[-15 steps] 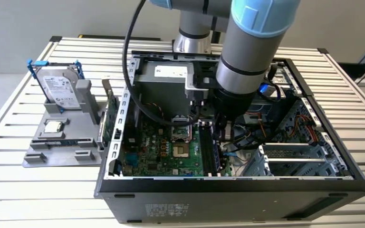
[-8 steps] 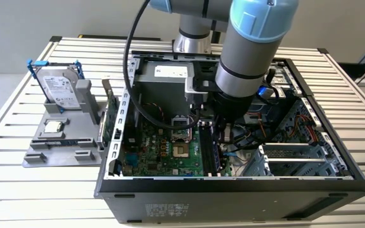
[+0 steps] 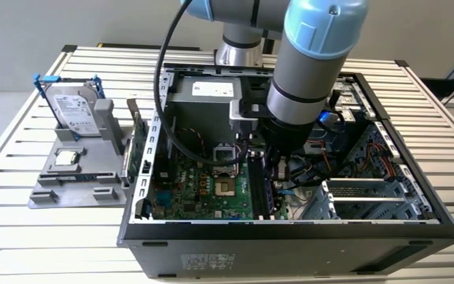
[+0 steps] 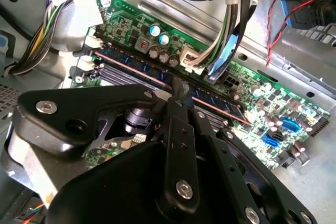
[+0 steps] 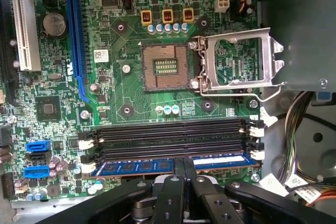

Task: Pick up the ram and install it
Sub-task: 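Press down the ram until it locks into place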

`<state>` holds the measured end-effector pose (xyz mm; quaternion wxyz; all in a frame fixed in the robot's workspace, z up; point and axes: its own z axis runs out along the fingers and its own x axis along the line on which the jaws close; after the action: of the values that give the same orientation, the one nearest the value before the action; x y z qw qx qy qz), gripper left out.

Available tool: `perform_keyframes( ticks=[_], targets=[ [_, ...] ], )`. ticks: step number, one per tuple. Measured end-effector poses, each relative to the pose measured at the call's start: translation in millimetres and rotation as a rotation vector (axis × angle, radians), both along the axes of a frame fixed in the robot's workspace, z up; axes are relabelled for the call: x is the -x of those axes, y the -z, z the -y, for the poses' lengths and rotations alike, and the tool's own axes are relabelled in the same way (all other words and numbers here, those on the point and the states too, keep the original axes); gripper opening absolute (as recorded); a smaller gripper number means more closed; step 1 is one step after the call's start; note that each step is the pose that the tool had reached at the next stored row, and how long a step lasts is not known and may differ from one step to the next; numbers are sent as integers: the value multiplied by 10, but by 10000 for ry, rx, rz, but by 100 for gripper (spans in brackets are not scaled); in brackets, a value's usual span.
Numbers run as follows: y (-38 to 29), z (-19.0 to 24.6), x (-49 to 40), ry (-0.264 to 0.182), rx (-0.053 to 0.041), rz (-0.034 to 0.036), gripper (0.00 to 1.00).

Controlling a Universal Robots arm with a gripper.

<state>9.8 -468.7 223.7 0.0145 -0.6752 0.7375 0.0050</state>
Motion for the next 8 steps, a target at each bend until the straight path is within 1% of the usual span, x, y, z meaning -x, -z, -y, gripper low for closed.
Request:
perform_keyframes(
  ticks=[4,8],
  targets=[
    [39,0,0,-20,-3,1,0],
    [58,1,0,-34,0,0,0]
  ],
)
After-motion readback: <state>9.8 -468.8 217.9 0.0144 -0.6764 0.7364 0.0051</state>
